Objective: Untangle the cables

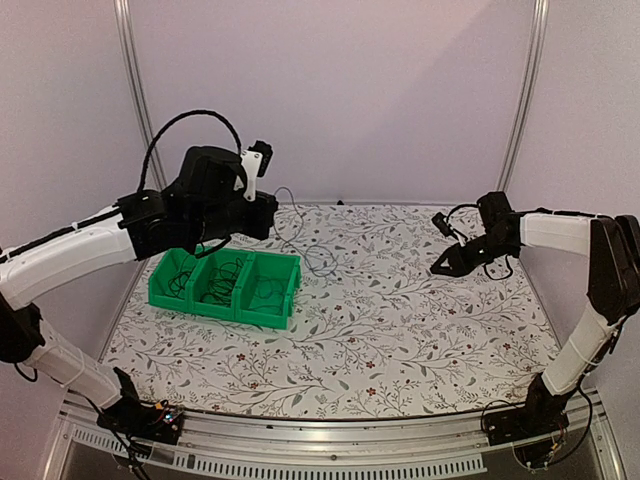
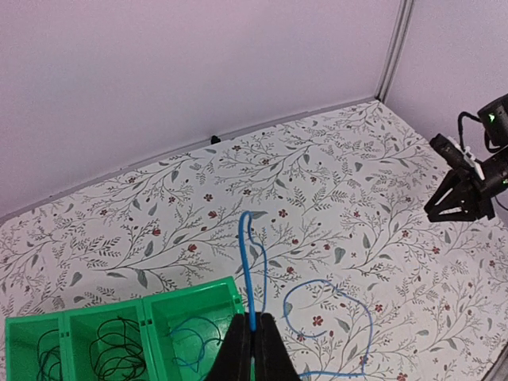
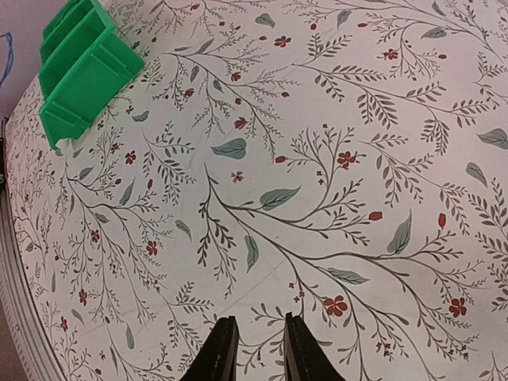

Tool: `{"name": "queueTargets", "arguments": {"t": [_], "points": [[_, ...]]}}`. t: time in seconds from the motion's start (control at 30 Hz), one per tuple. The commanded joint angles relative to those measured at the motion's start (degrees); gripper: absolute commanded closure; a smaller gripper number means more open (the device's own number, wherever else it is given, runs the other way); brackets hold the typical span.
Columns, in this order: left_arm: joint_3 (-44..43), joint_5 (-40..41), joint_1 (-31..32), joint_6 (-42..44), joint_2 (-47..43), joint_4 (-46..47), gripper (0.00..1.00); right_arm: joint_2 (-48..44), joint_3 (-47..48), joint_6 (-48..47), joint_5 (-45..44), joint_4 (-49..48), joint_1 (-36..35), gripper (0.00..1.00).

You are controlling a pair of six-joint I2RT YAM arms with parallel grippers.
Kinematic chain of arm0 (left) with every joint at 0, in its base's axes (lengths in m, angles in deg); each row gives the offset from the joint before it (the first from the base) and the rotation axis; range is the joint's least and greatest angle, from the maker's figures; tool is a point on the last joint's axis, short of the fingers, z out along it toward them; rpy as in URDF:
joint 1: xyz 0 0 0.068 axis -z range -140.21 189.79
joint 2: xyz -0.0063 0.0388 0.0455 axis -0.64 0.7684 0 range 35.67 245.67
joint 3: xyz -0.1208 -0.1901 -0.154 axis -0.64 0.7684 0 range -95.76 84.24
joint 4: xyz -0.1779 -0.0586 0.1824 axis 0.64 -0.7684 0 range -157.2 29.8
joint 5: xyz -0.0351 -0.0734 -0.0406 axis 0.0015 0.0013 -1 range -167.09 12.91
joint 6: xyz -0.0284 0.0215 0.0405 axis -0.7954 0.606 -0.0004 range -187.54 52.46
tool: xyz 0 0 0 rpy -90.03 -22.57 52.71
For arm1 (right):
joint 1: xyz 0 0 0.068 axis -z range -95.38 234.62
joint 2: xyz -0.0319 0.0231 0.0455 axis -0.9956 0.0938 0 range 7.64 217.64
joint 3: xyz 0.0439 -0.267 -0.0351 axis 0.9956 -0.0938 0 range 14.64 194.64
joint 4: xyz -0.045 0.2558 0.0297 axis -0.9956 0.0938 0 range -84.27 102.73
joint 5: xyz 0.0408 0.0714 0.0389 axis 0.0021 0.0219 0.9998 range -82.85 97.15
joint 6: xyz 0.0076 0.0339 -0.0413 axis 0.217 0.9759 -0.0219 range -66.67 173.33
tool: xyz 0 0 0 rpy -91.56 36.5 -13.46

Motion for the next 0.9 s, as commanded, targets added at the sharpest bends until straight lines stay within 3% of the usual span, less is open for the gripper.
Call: {"name": "queueTargets", "arguments": {"t": [0.0, 0.2, 0.43, 0.73, 0.87], "points": [[2.7, 3.4, -2.2, 1.5, -4.8, -2.8, 1.00, 0.8, 0.2, -0.8, 0.8, 0.6, 0.3, 0.76], [9.5, 3.3, -7.0, 3.8, -6.6, -0.9, 1.00, 0.6, 0.3, -0.8, 1.0, 0.6, 0.3, 0.76], [17.8, -2.0, -10.2, 3.5, -5.1, 6.0, 1.00, 0.8, 0.3, -0.9, 0.9, 0.6, 0.3, 0.76], [19.3, -7.7, -10.8, 2.7, 2.0, 8.8, 1.00, 0.9, 0.4, -1.5, 1.9, 1.0, 0.3, 0.76], [17.0, -7.1, -10.8, 0.7, 5.0, 5.6, 0.95, -0.5, 0.8, -2.9, 4.6, 1.9, 0.3, 0.74]]}}
